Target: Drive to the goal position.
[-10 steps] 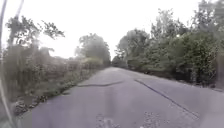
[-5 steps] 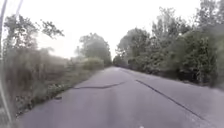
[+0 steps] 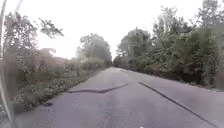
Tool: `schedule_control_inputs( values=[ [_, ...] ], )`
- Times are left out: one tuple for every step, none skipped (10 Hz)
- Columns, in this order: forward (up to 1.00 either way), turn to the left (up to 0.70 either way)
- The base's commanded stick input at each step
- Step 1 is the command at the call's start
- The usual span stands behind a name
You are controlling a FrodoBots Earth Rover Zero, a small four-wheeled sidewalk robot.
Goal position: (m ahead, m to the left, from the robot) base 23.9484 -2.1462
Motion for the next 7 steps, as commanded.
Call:
schedule_control_inputs(
  values=[
    [0.7,0.01],
    [0.7,0.01],
    [0.7,0.01],
    [0.7,0.01],
    [0.7,0.01],
    [0.7,0.01],
    [0.7,0.01]
  ],
)
